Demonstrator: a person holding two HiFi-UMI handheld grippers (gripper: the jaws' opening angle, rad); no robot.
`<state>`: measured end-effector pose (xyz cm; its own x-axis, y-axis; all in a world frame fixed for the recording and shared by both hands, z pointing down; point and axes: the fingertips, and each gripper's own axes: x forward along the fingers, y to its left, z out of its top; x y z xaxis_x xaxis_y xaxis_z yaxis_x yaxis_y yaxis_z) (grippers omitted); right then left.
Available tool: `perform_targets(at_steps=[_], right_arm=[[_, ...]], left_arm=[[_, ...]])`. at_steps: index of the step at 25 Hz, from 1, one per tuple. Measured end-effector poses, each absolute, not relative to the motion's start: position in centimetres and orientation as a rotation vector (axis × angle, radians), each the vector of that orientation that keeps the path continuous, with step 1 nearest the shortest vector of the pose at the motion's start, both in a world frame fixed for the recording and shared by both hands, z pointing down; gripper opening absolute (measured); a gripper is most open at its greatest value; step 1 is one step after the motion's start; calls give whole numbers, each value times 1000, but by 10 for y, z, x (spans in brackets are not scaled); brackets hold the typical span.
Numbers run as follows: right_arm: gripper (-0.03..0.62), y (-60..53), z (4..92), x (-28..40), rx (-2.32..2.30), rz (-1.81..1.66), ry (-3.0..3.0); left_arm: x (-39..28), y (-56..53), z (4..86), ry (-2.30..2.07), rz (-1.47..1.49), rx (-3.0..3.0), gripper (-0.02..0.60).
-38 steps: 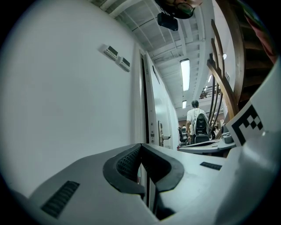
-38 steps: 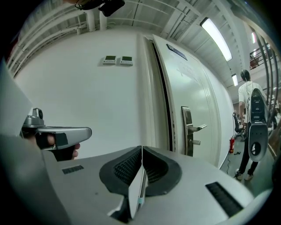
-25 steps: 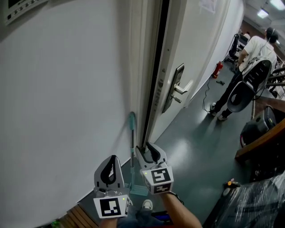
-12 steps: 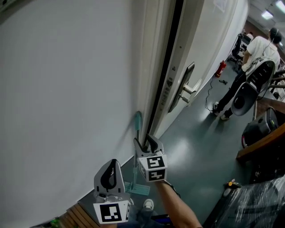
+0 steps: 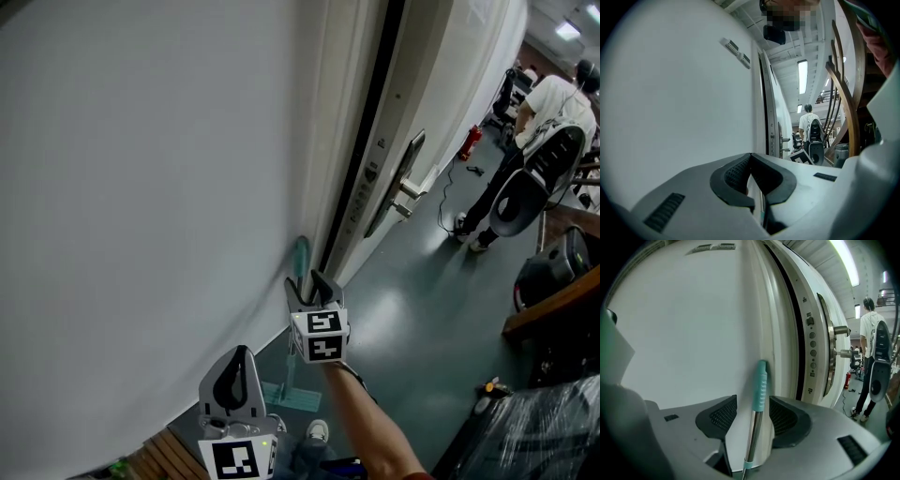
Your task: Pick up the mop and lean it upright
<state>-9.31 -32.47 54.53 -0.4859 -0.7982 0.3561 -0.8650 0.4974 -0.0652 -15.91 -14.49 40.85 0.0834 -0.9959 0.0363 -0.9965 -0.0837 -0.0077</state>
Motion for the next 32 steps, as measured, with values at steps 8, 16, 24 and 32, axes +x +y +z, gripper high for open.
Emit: perform_targets(at_steps=[8,16,24,32], right_arm=[[212,-343,559,-102,1427,339,-2435],[212,-355,564,-96,1486,344,-2420],[141,-357,563,-98,1505,313,-2419],[115,-360,562,-96,1516,332,-2421]], left_arm=[[-165,-142,420,-2102,83,2282,12],[-165,-143,426,-2092,89,2279,12],[-164,-144,431,-2082,96,2276,12],[-165,-144,439,-2075,102,2268,12]])
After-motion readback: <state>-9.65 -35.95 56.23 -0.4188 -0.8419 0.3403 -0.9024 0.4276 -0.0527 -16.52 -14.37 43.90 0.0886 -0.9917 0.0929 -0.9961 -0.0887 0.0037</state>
